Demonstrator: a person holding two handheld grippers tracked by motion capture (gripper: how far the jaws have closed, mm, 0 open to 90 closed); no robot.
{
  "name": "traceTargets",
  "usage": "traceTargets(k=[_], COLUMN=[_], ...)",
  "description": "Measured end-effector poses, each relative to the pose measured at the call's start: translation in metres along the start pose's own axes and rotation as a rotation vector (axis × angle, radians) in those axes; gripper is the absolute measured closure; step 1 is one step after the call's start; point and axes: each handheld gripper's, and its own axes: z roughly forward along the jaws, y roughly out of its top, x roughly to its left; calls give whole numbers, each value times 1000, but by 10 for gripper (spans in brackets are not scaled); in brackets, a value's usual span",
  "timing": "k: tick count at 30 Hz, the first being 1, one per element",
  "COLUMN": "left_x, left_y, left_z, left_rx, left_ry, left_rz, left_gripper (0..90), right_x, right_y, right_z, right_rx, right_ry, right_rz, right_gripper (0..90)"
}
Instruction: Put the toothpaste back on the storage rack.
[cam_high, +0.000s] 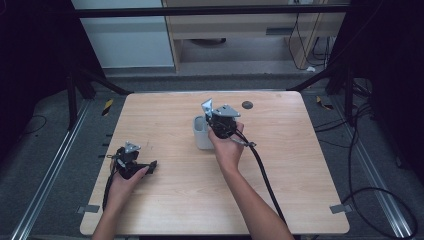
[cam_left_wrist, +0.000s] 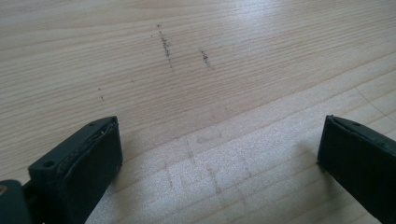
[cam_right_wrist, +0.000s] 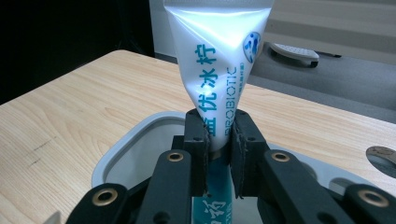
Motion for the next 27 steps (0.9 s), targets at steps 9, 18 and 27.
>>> traceTargets(k=[9, 18, 27], left_x=[0, 0, 0], left_y=[0, 0, 0], left_z=[0, 0, 0], left_rx=[0, 0, 0], left_ry=[0, 0, 0], left_rz=[0, -1, 0], left_gripper=[0, 0, 0], right_x=[-1, -2, -1], right_y=[1, 3, 5], right_z=[0, 3, 7], right_rx=[11, 21, 32], right_ry=[8, 14, 22], right_rz=[-5, -1, -4], right_gripper=[783, 779, 772])
